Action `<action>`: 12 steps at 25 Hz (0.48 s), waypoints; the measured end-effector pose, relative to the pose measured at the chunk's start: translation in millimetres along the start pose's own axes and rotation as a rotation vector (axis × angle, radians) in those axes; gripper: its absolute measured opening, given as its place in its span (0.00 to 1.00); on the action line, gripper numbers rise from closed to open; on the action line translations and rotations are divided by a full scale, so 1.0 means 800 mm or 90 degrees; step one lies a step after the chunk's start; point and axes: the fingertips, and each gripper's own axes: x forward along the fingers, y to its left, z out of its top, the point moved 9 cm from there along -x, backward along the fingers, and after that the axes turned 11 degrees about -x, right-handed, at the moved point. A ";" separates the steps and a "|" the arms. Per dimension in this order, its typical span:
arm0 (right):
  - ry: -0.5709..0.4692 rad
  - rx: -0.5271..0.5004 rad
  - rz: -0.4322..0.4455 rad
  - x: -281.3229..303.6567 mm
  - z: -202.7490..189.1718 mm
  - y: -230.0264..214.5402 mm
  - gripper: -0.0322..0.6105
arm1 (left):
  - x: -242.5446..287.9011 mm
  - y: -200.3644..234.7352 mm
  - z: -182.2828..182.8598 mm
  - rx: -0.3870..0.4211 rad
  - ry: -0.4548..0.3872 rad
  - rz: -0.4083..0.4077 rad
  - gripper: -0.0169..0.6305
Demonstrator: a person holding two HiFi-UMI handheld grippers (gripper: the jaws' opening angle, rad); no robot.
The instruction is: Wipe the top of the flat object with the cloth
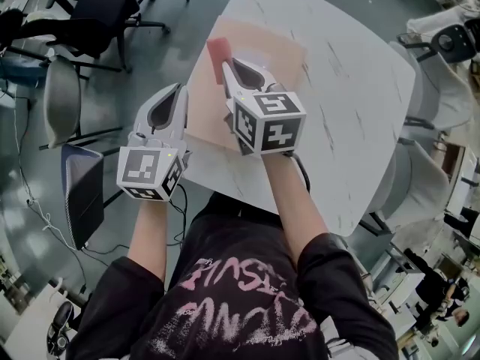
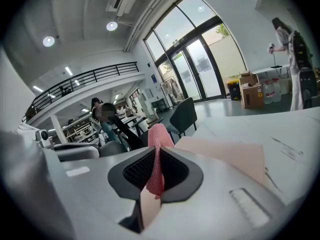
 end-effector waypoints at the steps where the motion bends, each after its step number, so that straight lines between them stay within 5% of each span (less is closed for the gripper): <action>1: 0.007 0.001 0.002 0.003 -0.002 0.000 0.12 | 0.001 0.000 -0.001 0.001 0.001 0.000 0.03; 12: 0.057 0.013 0.009 0.032 -0.013 0.000 0.12 | -0.001 0.008 -0.003 0.000 0.005 0.014 0.03</action>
